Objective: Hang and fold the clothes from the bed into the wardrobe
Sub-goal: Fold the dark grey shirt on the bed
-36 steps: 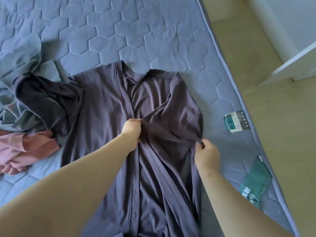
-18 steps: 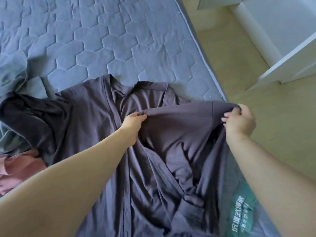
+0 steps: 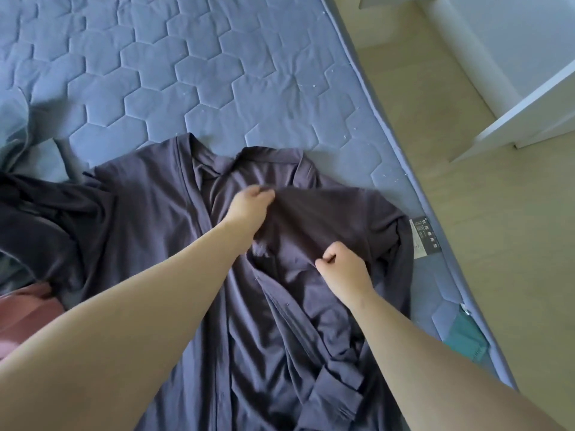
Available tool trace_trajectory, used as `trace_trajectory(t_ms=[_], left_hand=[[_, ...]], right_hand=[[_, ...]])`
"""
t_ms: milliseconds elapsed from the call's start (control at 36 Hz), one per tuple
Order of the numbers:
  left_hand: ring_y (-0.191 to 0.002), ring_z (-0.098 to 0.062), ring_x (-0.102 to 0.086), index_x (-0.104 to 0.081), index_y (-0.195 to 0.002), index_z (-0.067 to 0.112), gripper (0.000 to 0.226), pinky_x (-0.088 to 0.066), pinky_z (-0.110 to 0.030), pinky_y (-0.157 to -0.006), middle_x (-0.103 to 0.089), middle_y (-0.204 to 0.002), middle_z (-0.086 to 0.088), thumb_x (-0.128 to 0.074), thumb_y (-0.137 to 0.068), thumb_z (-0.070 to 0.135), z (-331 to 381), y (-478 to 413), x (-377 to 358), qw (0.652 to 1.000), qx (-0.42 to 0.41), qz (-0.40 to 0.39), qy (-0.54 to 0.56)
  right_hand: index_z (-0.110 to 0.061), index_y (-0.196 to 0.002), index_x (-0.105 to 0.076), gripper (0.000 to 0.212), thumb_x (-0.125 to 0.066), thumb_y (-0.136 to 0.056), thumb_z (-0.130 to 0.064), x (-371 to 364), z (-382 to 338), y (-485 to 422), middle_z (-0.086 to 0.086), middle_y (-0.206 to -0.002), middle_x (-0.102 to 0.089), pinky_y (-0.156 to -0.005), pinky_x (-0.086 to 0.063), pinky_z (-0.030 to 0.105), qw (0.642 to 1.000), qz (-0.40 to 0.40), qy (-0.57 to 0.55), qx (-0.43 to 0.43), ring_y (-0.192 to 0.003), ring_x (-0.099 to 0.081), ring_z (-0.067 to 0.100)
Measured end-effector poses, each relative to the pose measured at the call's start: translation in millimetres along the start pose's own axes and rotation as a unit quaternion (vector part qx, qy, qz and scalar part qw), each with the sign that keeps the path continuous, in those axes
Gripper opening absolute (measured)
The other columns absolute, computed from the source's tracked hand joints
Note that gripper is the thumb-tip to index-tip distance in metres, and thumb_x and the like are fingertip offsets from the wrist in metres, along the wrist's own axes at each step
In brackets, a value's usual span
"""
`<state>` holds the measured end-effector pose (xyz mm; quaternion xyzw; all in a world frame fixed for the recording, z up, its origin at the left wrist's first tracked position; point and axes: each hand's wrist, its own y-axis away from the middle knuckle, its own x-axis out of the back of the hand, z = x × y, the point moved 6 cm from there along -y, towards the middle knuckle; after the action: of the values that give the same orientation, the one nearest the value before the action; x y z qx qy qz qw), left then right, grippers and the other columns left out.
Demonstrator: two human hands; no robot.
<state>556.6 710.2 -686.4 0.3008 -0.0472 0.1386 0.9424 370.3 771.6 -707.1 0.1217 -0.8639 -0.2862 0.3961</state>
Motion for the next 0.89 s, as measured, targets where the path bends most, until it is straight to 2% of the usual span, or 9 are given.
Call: trace_trajectory(t_ms=[111,222,278,444,611,694,778,833,889], left_hand=[[-0.069,-0.013,-0.041,-0.051,-0.06,0.021,0.026,-0.036,-0.027,-0.064,-0.047,-0.067,0.003,-0.042,-0.084,0.015,3.5,-1.7,28.5,0.988,-0.051,0.108,0.102],[-0.076,-0.024,-0.052,-0.055,-0.082,0.013,0.01,-0.04,-0.034,-0.072,-0.054,-0.082,-0.012,-0.048,-0.089,0.012,-40.1,-1.5,25.9,0.984,0.158,0.027,0.074],[-0.081,-0.025,-0.059,-0.06,-0.095,0.013,0.012,-0.048,-0.035,-0.08,-0.063,-0.086,-0.008,-0.056,-0.09,0.023,-44.7,-0.2,18.3,0.98,0.188,-0.037,0.052],[-0.089,-0.023,-0.062,-0.061,-0.103,0.017,0.025,-0.052,-0.038,-0.086,-0.066,-0.094,-0.007,-0.05,-0.092,-0.002,-5.9,-16.2,10.1,0.996,0.044,-0.055,0.062],[-0.116,-0.025,-0.051,-0.029,-0.142,0.015,0.066,-0.041,-0.038,-0.102,-0.05,-0.13,-0.01,-0.062,-0.085,0.007,-31.4,-5.9,16.3,0.984,0.0,-0.03,-0.177],[-0.121,-0.025,-0.045,-0.028,-0.141,0.017,0.074,-0.036,-0.03,-0.099,-0.041,-0.137,-0.009,-0.069,-0.08,0.019,-50.4,19.3,23.6,0.977,-0.013,0.025,-0.214],[-0.114,-0.028,-0.05,-0.034,-0.136,0.015,0.072,-0.041,-0.032,-0.095,-0.045,-0.131,-0.012,-0.073,-0.076,0.023,-77.5,54.4,28.0,0.975,0.014,0.049,-0.216],[-0.102,-0.026,-0.054,-0.039,-0.124,0.016,0.06,-0.045,-0.034,-0.087,-0.046,-0.118,-0.006,-0.073,-0.076,0.025,-92.5,83.1,28.8,0.974,0.022,0.058,-0.216],[-0.085,-0.019,-0.051,-0.039,-0.104,0.021,0.043,-0.039,-0.027,-0.072,-0.04,-0.102,0.003,-0.072,-0.077,0.028,-105.6,114.0,29.3,0.967,-0.004,0.072,-0.245]], right_hand=[[-0.012,-0.108,-0.053,0.019,-0.053,-0.09,-0.018,-9.6,16.9,5.8,0.011,-0.106,-0.061,-0.083,-0.042,0.032,1.0,-0.011,0.004,-0.025,-0.097,-0.056,0.026],[-0.014,-0.121,-0.051,0.032,-0.052,-0.089,-0.021,-15.6,17.2,10.8,0.009,-0.117,-0.054,-0.094,-0.042,0.037,0.999,-0.012,0.017,-0.033,-0.109,-0.051,0.027],[-0.016,-0.123,-0.049,0.035,-0.053,-0.089,-0.021,-15.6,16.1,11.9,0.008,-0.119,-0.05,-0.096,-0.041,0.04,0.999,-0.003,0.012,-0.036,-0.111,-0.049,0.028],[-0.014,-0.104,-0.049,0.018,-0.055,-0.088,-0.017,-12.9,18.8,20.3,0.006,-0.11,-0.046,-0.082,-0.046,0.039,1.0,0.018,-0.005,-0.019,-0.095,-0.054,0.029],[-0.018,-0.069,-0.026,0.037,-0.056,-0.088,-0.027,-21.9,39.3,49.1,-0.002,-0.064,-0.039,-0.055,-0.032,0.031,0.998,-0.023,-0.038,-0.04,-0.054,-0.036,0.015],[-0.018,-0.069,-0.028,0.04,-0.06,-0.085,-0.036,-31.5,48.7,72.0,-0.002,-0.072,-0.041,-0.059,-0.034,0.029,0.997,-0.06,-0.023,-0.039,-0.068,-0.044,0.016],[-0.022,-0.093,-0.047,0.029,-0.066,-0.08,-0.041,-33.3,56.3,92.4,-0.004,-0.103,-0.049,-0.085,-0.043,0.033,0.999,-0.043,0.009,-0.021,-0.102,-0.049,0.02],[-0.021,-0.131,-0.043,0.062,-0.069,-0.078,-0.041,-31.2,61.4,107.5,-0.002,-0.13,-0.044,-0.099,-0.039,0.034,0.999,-0.02,0.037,-0.011,-0.122,-0.042,0.021],[-0.021,-0.138,-0.038,0.073,-0.072,-0.076,-0.039,-26.4,63.1,124.9,-0.002,-0.137,-0.041,-0.1,-0.039,0.036,0.998,0.028,0.049,0.021,-0.124,-0.042,0.023]])
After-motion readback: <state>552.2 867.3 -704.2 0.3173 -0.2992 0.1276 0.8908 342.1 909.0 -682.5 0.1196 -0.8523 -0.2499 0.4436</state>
